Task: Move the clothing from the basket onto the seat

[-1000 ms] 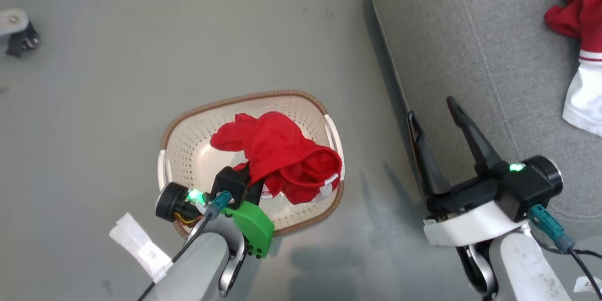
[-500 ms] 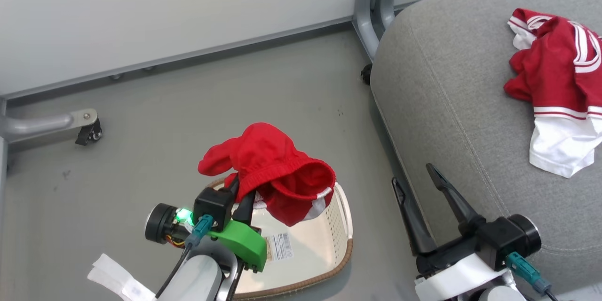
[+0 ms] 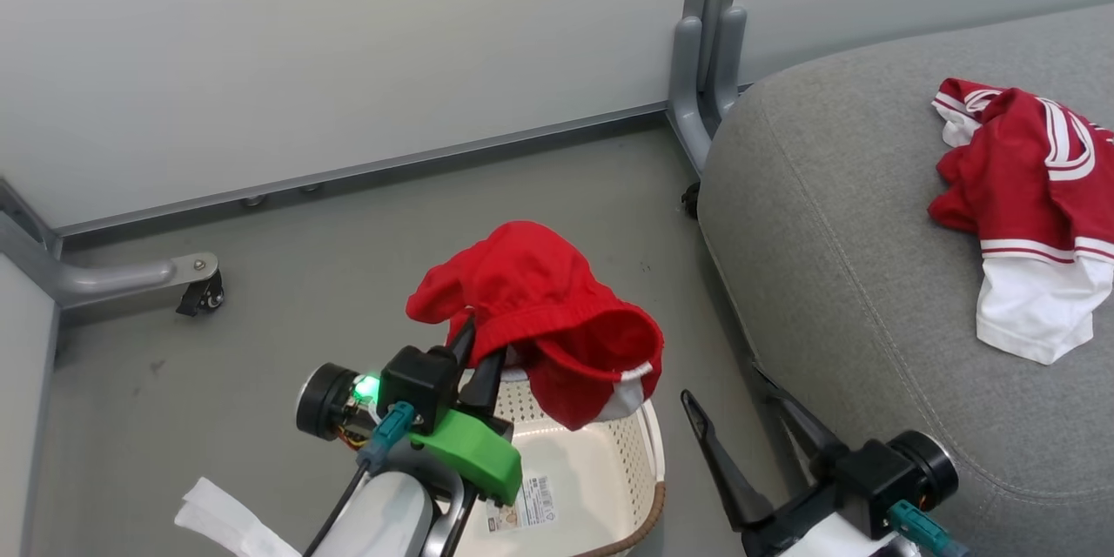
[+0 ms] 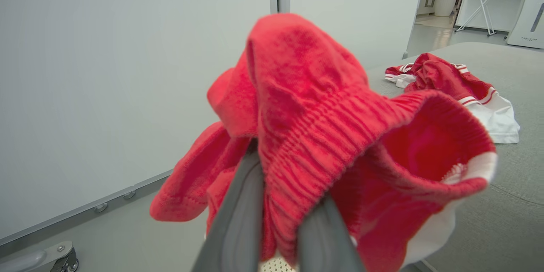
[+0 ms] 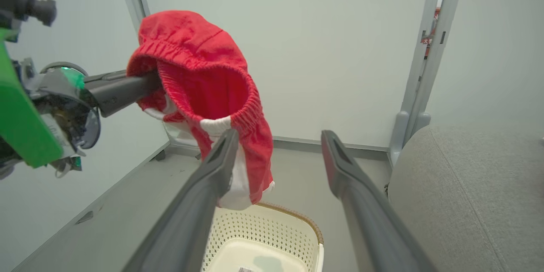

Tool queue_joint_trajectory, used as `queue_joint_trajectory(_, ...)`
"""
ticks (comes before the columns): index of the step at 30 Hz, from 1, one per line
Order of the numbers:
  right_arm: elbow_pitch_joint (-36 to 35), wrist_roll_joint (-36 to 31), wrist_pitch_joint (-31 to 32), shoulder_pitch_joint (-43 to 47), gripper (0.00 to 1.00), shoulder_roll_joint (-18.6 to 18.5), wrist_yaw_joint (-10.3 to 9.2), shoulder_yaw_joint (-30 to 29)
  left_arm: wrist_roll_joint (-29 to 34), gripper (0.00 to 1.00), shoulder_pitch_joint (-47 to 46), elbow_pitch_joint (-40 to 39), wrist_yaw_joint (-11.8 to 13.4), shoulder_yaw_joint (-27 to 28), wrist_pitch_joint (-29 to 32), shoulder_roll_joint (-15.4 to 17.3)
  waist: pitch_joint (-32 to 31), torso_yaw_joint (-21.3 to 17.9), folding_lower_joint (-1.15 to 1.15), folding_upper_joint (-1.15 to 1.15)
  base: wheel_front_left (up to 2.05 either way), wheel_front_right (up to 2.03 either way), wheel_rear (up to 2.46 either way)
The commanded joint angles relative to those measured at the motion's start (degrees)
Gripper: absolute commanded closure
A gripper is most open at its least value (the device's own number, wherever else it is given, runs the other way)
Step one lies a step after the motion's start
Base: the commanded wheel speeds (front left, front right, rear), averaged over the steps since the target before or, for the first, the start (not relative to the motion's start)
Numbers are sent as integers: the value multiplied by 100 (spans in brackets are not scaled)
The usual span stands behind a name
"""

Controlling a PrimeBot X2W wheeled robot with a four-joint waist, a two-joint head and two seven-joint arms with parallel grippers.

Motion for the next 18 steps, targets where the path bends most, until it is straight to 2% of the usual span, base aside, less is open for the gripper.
queue_joint_trajectory(1, 64, -85, -14, -88, 0, -102, -6, 101, 27, 100, 39, -55, -57, -31, -2, -29, -8, 46, 1, 0, 0, 0, 0)
queue_joint_trajectory(10, 614, -442, -14, -404, 0, -394, -6, 389, 76, 100, -23, -359, -235, -413, -2, -109, 38, 168, 1, 0, 0, 0, 0)
queue_joint_trajectory(14, 807, -274, -14, -531, 0, -451, -6, 505, 10, 100, -51, -477, -293, -621, -2, -128, 40, 214, 1, 0, 0, 0, 0)
queue_joint_trajectory(18, 838, 0, -14, -657, 0, -535, -6, 860, -47, 100, -94, -525, -293, -784, -2, -140, 43, 237, 1, 0, 0, 0, 0)
